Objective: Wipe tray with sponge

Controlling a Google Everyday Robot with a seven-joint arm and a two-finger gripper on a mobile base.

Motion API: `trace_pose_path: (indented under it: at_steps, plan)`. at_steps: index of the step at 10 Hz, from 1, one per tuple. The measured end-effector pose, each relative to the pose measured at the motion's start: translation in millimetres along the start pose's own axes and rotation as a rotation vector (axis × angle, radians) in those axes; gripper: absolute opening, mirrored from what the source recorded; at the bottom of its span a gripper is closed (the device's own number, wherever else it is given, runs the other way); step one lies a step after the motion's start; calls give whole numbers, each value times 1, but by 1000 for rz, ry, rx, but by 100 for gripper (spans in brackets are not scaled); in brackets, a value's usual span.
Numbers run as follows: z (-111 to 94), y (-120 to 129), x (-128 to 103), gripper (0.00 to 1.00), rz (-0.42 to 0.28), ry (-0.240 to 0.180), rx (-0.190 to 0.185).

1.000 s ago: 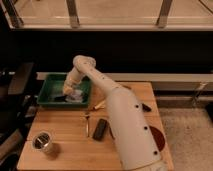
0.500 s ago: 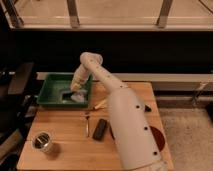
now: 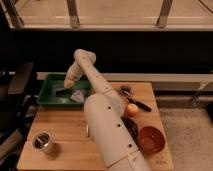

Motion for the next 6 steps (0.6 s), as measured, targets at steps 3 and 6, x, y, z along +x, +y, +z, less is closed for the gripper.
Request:
trace_pose_path:
  at_steps: [3,6]
  plan:
    - [-1,31,-9,0,-16,-4,-32]
    - [-14,61,1,0,7,29,-52]
